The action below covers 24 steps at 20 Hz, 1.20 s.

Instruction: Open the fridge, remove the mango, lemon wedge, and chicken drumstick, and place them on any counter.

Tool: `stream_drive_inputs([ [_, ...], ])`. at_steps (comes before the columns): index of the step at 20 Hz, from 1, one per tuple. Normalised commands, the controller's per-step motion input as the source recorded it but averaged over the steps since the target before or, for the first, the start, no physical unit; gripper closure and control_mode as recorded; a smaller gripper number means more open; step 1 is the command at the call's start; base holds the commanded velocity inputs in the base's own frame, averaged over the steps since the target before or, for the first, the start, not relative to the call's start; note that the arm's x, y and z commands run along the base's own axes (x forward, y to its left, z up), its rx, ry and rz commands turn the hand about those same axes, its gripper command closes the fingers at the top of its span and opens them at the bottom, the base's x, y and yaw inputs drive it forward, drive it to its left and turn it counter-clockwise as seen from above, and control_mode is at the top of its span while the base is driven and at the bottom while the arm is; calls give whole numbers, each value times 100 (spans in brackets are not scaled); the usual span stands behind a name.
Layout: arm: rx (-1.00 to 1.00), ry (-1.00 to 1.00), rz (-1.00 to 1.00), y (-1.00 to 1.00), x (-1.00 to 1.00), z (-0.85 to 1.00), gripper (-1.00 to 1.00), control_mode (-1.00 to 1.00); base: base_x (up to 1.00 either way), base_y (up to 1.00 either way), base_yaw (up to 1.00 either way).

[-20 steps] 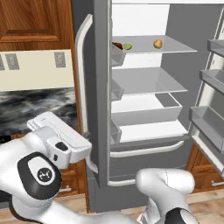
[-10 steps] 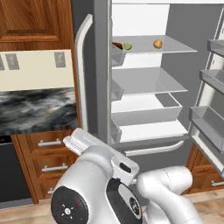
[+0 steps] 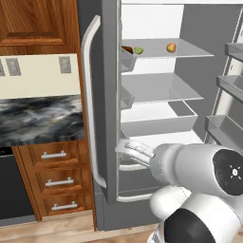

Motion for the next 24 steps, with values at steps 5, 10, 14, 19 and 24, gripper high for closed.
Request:
stream_drive_inputs([
  [5, 37, 36, 31, -45, 49, 0, -100, -100, 0, 0, 0],
  [10, 29, 11, 28, -31, 30, 0, -100, -100, 0, 0, 0],
  [14, 6, 0, 14, -1, 39, 0, -100, -100, 0, 0, 0],
  [19, 0, 5, -1, -9, 22, 7, -100, -100, 0, 0, 0],
  [24, -1, 25, -7, -60, 9, 30, -100, -100, 0, 0, 0],
])
